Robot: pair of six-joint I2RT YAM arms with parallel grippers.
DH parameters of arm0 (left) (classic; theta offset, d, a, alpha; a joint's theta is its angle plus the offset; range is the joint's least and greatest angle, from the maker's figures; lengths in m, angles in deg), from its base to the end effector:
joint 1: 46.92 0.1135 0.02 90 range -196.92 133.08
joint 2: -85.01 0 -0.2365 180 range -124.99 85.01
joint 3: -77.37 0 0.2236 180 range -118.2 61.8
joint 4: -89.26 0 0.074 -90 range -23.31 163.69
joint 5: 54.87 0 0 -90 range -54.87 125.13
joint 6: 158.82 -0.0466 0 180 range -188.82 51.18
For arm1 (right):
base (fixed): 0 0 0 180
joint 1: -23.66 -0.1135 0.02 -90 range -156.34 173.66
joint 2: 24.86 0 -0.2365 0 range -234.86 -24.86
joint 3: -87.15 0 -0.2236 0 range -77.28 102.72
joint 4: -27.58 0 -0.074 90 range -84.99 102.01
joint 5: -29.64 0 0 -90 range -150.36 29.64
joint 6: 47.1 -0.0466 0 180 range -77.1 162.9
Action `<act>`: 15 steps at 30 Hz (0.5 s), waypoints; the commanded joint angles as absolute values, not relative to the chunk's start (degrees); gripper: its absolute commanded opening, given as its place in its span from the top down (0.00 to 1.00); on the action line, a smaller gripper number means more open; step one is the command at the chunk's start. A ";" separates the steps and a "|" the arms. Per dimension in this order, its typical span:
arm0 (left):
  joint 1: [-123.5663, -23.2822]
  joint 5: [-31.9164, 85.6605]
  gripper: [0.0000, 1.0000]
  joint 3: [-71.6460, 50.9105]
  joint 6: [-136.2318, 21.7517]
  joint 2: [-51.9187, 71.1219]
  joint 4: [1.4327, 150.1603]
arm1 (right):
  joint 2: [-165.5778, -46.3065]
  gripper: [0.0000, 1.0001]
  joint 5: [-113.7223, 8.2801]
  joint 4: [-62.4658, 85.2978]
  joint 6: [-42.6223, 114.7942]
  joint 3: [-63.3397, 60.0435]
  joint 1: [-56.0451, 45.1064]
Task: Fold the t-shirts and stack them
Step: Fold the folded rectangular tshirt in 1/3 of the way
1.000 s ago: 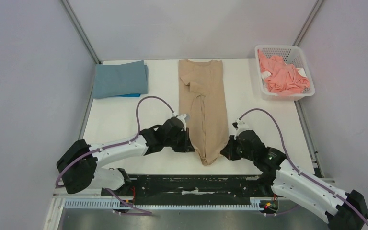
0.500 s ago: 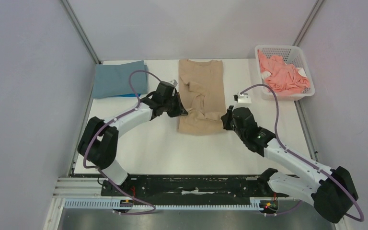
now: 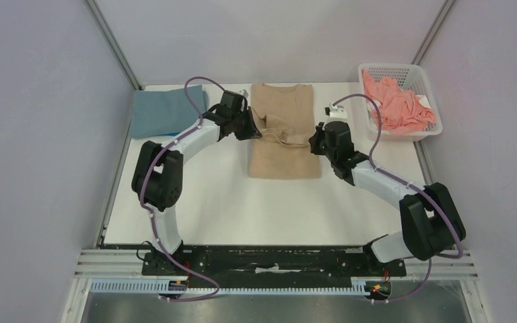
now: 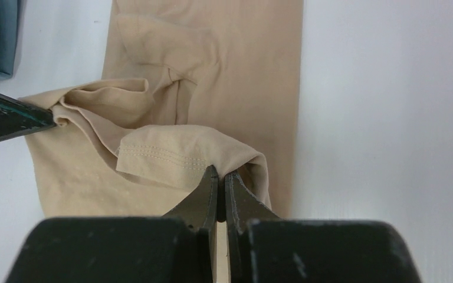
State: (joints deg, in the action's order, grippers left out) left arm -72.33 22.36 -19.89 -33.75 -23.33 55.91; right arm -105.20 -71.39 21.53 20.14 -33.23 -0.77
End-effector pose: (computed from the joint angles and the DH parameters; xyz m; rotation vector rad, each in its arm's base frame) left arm 0.3561 -0.1806 0.2114 -0.0917 2.4566 -0.7569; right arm 0.2735 0.1145 0.2136 0.0915 2.0418 0.3222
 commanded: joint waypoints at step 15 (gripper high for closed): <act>-67.64 19.32 0.67 -35.65 -40.41 -37.48 48.77 | -122.39 0.79 -70.31 26.34 24.49 -19.32 5.05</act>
State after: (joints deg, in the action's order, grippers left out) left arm -69.08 21.90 -29.94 -35.85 -35.46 51.61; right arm -120.43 -68.09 24.39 22.23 -23.87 3.47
